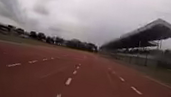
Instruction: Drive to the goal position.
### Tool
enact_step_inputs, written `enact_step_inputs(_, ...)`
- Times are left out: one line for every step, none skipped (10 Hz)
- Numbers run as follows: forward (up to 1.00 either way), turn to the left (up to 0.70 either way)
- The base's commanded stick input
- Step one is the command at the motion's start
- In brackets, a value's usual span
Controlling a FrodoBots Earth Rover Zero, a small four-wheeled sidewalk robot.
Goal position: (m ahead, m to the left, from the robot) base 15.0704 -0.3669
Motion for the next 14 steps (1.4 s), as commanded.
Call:
enact_step_inputs(0.5, 0.0)
enact_step_inputs(0.5, 0.0)
enact_step_inputs(0.5, 0.0)
enact_step_inputs(0.5, 0.0)
enact_step_inputs(0.5, 0.0)
enact_step_inputs(0.5, 0.0)
enact_step_inputs(0.5, 0.0)
enact_step_inputs(0.5, 0.0)
enact_step_inputs(0.5, 0.0)
enact_step_inputs(0.5, 0.0)
enact_step_inputs(0.5, 0.0)
enact_step_inputs(0.5, 0.0)
enact_step_inputs(0.5, 0.0)
enact_step_inputs(0.5, 0.0)
